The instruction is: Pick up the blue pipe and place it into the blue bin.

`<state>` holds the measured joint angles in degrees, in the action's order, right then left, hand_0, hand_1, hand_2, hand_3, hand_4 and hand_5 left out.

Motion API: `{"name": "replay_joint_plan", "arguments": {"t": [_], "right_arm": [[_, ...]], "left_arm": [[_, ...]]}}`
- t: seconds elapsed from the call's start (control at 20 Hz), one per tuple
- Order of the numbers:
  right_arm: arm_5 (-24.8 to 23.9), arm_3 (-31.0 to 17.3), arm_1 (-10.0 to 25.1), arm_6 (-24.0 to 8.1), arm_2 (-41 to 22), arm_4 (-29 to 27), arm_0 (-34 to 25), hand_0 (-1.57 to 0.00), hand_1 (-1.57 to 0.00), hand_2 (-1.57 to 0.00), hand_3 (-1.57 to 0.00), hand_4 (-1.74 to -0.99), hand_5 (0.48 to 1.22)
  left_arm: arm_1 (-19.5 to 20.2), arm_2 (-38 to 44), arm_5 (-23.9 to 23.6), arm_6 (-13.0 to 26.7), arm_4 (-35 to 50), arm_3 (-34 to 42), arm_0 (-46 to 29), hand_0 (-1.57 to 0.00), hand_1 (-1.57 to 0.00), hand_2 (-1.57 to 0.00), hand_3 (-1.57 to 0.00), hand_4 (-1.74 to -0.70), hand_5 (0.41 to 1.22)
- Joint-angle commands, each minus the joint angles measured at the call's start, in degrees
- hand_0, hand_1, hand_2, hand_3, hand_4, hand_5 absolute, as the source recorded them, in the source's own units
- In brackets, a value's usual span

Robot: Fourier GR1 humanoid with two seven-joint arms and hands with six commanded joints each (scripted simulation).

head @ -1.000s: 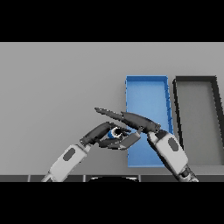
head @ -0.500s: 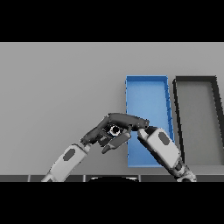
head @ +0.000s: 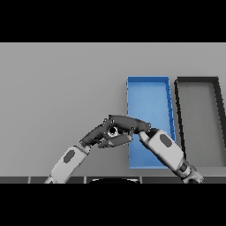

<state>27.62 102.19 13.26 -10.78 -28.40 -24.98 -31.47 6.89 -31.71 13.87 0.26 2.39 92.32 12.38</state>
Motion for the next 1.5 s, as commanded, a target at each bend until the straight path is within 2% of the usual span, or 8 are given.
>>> {"name": "replay_joint_plan", "arguments": {"t": [0.0,0.2,0.4,0.65,0.95,1.05,1.35,1.45], "right_arm": [[-0.94,0.30,0.15,-1.66,-0.15,-1.87,-0.42,-1.54,-1.54,-1.54,-1.53,-1.483,1.179],[-0.77,0.42,0.93,-2.82,-1.11,-1.20,-0.09,-1.56,-1.56,-1.56,-1.55,-1.491,1.204],[-0.04,0.57,0.72,-1.81,-0.49,-1.55,-0.01,-1.57,-1.57,-1.57,-1.56,-1.495,1.214],[-1.04,1.09,0.97,-2.13,-0.83,-0.49,-0.37,-1.57,-1.57,-1.57,-1.57,-1.493,1.219],[-2.78,0.43,0.46,-3.48,-0.38,-3.21,-1.01,-1.57,-1.57,-1.57,-1.57,-1.489,1.220],[-3.83,1.81,1.85,-6.00,1.23,-9.92,-2.23,-1.57,-1.57,-1.57,-1.57,-1.491,1.221],[-10.14,3.18,4.35,-16.21,7.99,-24.15,-10.18,-1.57,-1.57,-1.57,-1.57,-1.675,1.194],[-12.68,2.64,5.26,-16.71,11.89,-29.89,-14.84,-1.57,-1.57,-1.57,-1.57,-1.699,1.154]], "left_arm": [[0.92,-0.29,-0.10,-1.14,-1.77,0.07,0.68,-1.16,-1.08,-0.98,-1.07,-1.54,1.221],[3.15,-1.40,3.18,-1.02,-8.18,-0.33,1.09,-0.47,-0.44,-0.40,-0.44,-1.14,1.187],[2.94,-0.42,2.75,-0.11,-9.56,-0.94,1.93,-0.19,-0.18,-0.16,-0.18,-0.97,0.849],[2.88,-0.47,2.73,0.83,-9.00,0.25,1.48,-0.06,-0.06,-0.05,-0.06,-0.89,0.638],[1.97,0.35,2.56,3.65,-8.12,-1.54,1.93,-0.02,-0.01,-0.01,-0.01,-0.90,0.562],[2.80,0.55,3.00,3.26,-7.64,-1.22,0.89,-0.01,-0.01,-0.01,-0.01,-0.90,0.548],[2.35,0.02,3.58,4.23,-7.17,-1.39,0.53,0.00,0.00,0.00,0.00,-0.92,0.504],[2.51,-0.23,3.47,4.40,-7.53,-1.51,-0.02,0.00,0.00,0.00,0.00,-0.92,0.503]]}}
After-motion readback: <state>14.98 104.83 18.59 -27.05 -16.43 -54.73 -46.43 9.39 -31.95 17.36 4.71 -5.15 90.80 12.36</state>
